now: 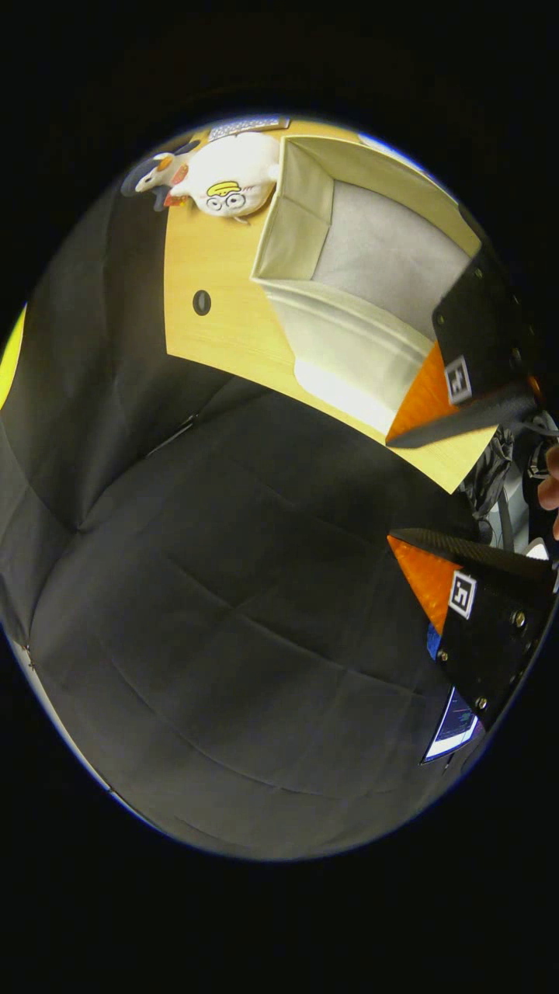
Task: Open the storage box then place both shoes into the box .Put the left shoe in first, then the right shoe, with the right side of both shoes facing outward in a uniform manner.
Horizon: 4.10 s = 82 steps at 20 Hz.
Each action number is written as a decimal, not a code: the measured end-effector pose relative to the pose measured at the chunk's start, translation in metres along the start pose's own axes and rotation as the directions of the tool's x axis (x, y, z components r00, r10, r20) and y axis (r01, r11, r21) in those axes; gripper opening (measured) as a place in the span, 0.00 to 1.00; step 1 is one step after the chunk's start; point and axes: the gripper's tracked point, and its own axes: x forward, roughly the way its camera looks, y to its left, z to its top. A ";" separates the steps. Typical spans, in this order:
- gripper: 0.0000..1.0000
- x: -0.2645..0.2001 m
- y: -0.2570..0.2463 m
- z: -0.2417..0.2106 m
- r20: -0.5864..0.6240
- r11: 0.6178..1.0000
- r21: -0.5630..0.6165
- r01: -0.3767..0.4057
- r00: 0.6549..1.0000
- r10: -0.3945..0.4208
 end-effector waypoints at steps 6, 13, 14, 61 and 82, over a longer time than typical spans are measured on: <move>0.89 -0.057 -0.047 0.002 0.046 0.999 -0.010 0.048 0.998 -0.048; 0.97 -0.148 -0.113 -0.011 0.136 0.985 -0.051 0.166 0.978 -0.158; 0.97 -0.161 -0.124 -0.014 0.144 0.982 -0.048 0.185 0.974 -0.176; 0.02 -0.193 -0.395 -0.168 -0.275 0.853 0.197 0.483 0.863 -0.424; 0.02 -0.168 -0.157 0.004 -0.116 0.972 -0.097 0.213 0.968 -0.224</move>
